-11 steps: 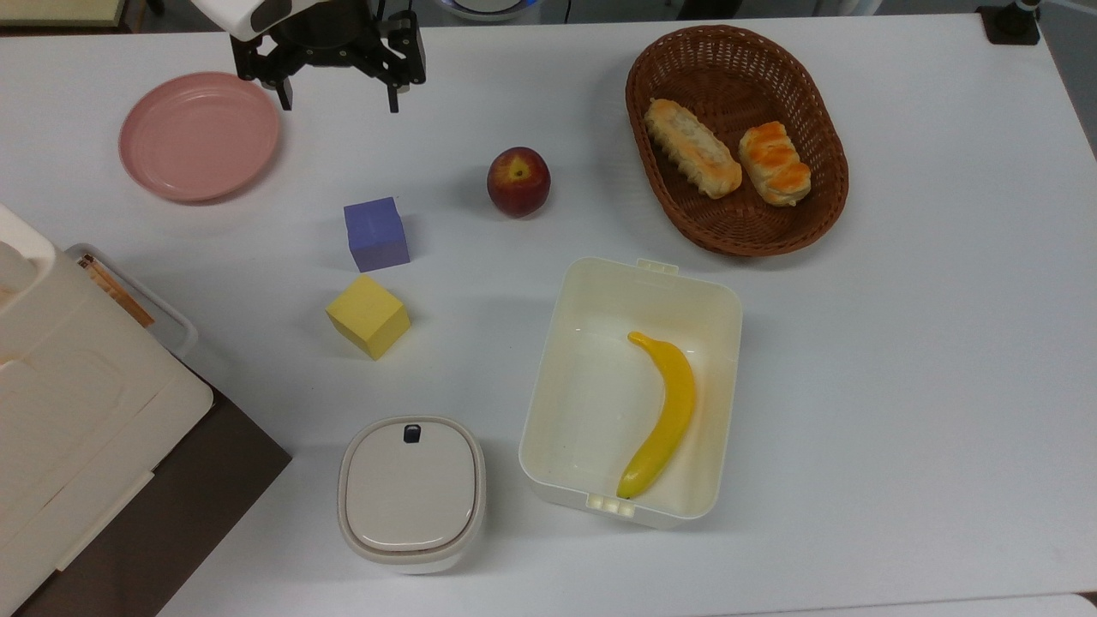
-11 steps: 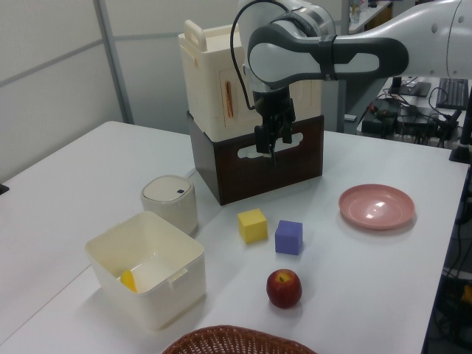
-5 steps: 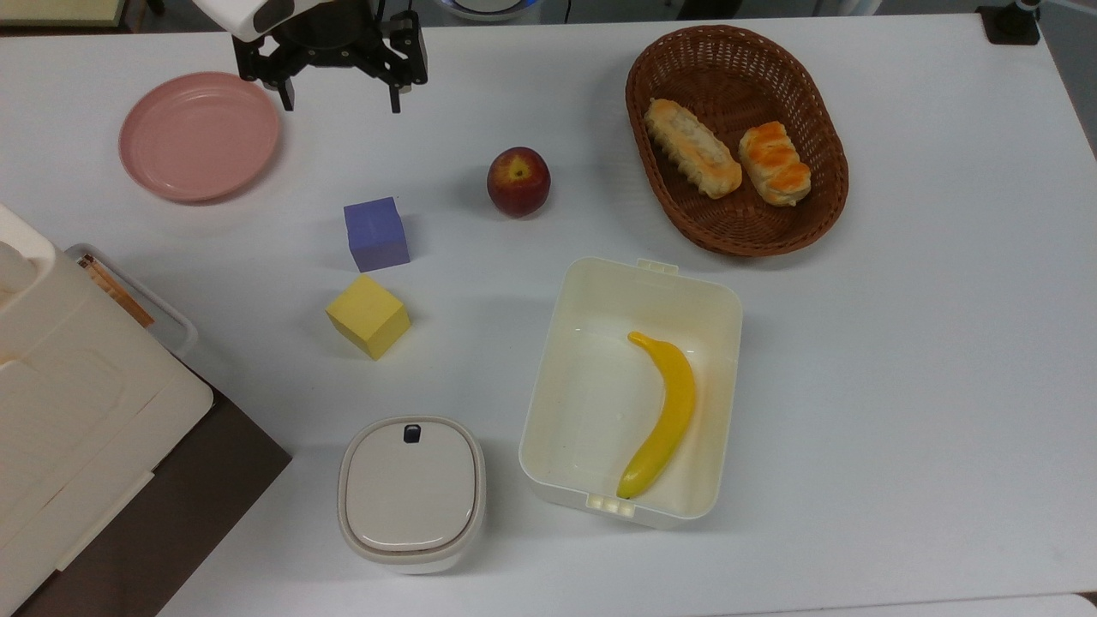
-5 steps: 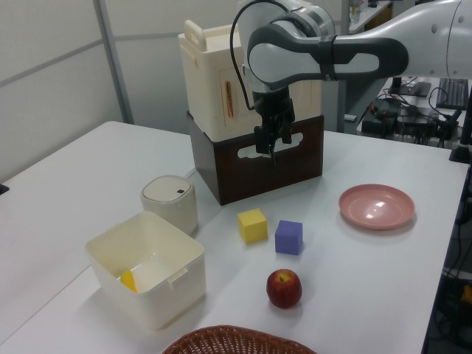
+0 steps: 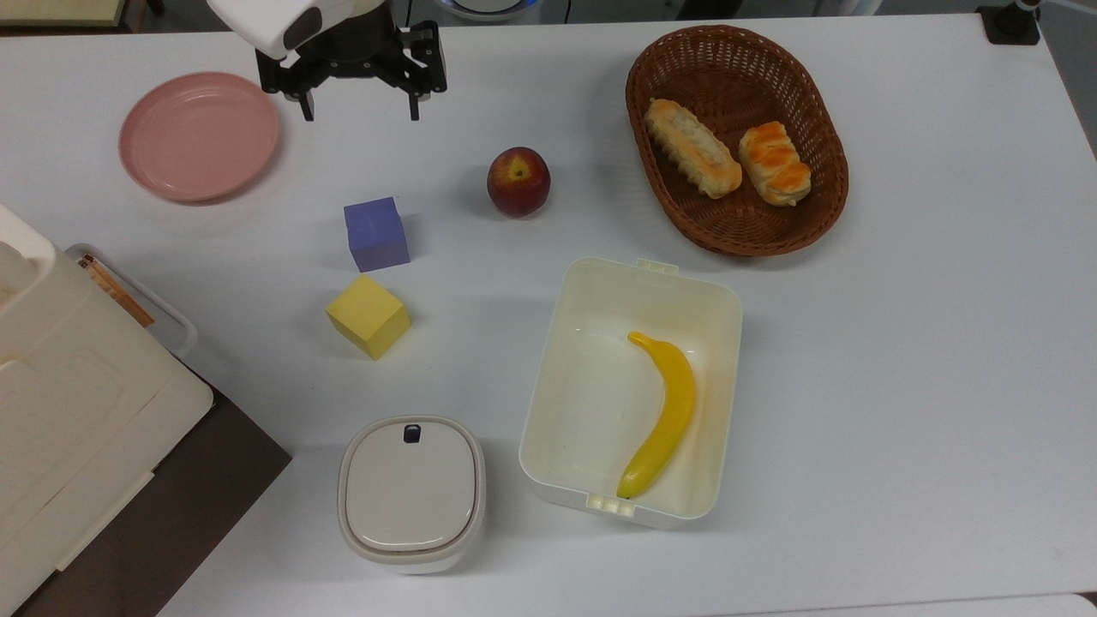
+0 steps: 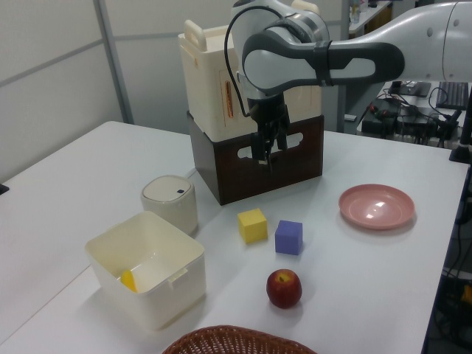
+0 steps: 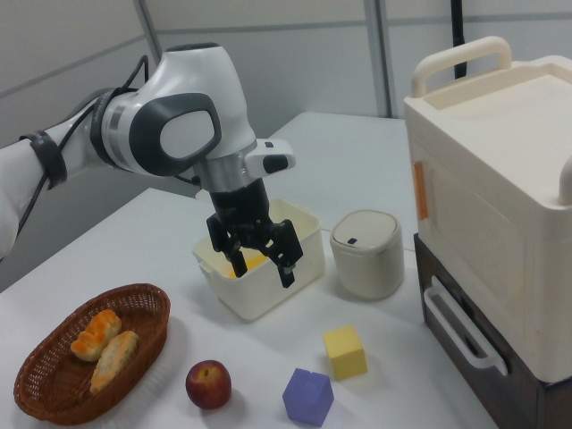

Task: Put the bread on the table
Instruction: 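Move the gripper over the wicker basket toward the glazed bread roll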

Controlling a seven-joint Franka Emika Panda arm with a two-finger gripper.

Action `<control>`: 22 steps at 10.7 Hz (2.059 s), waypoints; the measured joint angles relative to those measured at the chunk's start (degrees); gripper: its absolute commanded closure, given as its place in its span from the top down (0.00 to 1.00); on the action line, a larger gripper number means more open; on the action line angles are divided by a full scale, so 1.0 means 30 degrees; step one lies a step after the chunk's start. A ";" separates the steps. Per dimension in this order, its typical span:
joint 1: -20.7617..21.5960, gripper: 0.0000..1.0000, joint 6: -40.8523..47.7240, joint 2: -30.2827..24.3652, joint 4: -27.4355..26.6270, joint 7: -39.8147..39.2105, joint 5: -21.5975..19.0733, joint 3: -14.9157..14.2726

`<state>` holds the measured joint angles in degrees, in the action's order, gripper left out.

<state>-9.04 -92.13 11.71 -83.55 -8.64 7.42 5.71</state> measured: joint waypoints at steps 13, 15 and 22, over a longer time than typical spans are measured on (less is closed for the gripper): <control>0.3674 1.00 0.2838 0.3754 -0.1569 0.0099 -0.0006 0.0080; 0.3956 1.00 0.2839 0.4037 -0.1694 0.0132 -0.0006 0.0080; 0.8187 1.00 0.2838 0.4021 -0.1519 0.3322 -0.0170 0.0124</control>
<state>15.52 -83.61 23.77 -88.11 1.33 6.91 6.08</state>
